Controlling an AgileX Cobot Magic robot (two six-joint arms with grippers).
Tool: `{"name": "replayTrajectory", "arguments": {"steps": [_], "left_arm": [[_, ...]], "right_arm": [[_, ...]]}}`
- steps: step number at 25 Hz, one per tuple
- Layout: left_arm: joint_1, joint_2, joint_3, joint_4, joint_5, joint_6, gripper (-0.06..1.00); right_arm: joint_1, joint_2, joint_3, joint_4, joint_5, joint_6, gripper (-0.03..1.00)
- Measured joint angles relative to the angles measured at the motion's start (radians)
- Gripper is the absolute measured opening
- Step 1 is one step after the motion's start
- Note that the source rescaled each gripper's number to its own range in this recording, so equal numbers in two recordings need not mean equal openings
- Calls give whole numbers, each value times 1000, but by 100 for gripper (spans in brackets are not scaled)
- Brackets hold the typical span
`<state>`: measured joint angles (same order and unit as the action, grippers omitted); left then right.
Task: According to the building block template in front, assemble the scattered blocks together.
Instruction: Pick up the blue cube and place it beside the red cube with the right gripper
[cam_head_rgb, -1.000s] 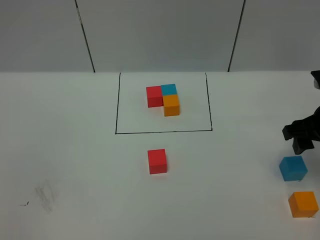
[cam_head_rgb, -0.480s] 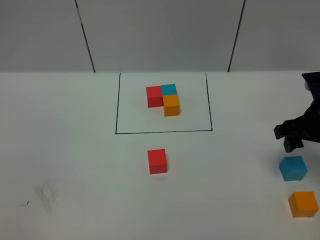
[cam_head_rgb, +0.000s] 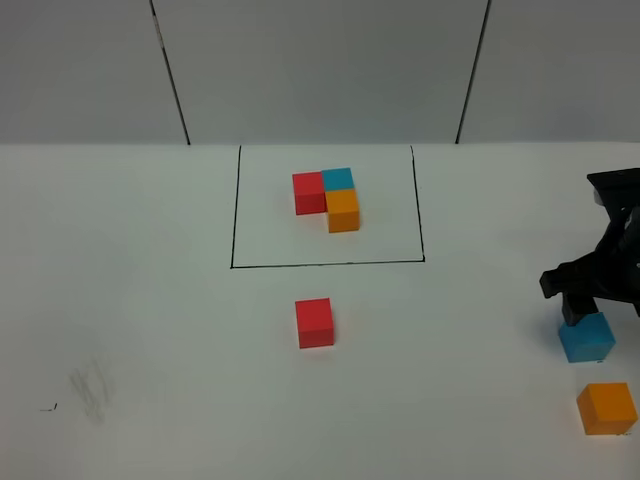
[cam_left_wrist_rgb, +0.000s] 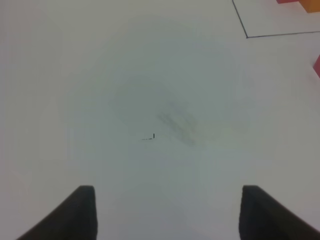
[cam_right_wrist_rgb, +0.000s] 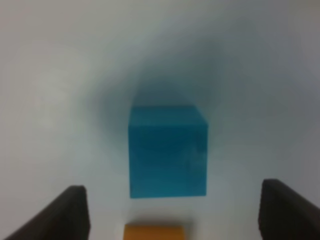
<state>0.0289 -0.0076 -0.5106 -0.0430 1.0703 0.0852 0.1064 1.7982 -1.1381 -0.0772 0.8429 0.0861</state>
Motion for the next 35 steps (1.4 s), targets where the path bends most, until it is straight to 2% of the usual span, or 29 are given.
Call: {"name": "replayTrajectory", "arguments": {"steps": [35], "left_arm": [[0, 0, 0, 0, 0, 0, 54]], "right_arm": [[0, 159, -3, -4, -66, -1, 46]]}}
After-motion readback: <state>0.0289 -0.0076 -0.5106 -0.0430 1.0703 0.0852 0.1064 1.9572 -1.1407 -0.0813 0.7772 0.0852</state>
